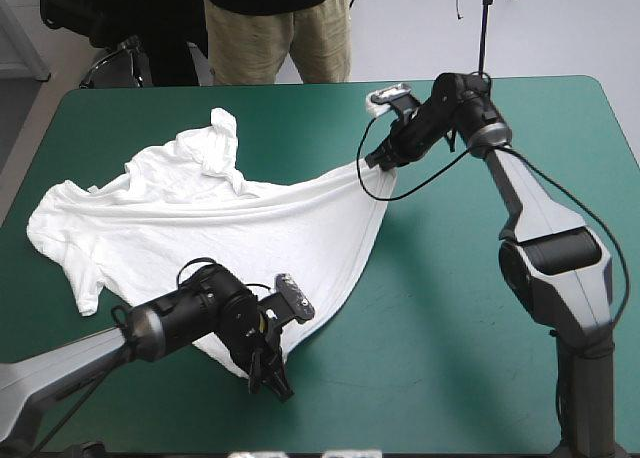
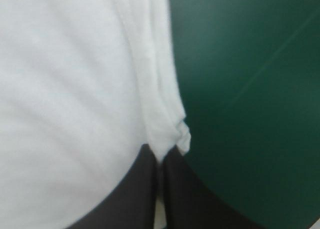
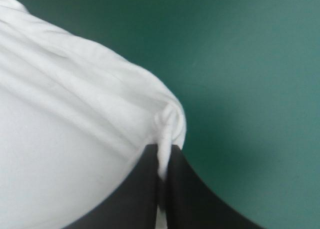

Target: Fold the cloth

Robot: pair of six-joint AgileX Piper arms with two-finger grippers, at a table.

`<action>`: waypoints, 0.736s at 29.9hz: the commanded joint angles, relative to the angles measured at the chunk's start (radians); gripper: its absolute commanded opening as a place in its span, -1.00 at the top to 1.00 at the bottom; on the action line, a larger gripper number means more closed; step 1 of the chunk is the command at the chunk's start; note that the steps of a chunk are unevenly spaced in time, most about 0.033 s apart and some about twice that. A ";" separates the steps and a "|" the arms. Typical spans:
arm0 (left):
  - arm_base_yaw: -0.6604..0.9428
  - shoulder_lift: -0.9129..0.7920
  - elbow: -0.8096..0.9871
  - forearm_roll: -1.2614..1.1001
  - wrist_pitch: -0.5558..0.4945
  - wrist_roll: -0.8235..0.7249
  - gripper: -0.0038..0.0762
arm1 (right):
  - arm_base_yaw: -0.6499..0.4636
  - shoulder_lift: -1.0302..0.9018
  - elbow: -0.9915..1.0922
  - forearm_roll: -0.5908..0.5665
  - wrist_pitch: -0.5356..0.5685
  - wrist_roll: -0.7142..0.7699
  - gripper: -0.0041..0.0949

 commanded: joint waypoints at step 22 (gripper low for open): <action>-0.004 -0.106 -1.275 0.760 0.113 -0.027 0.95 | -0.022 -0.728 -0.273 0.062 -0.196 -0.099 0.92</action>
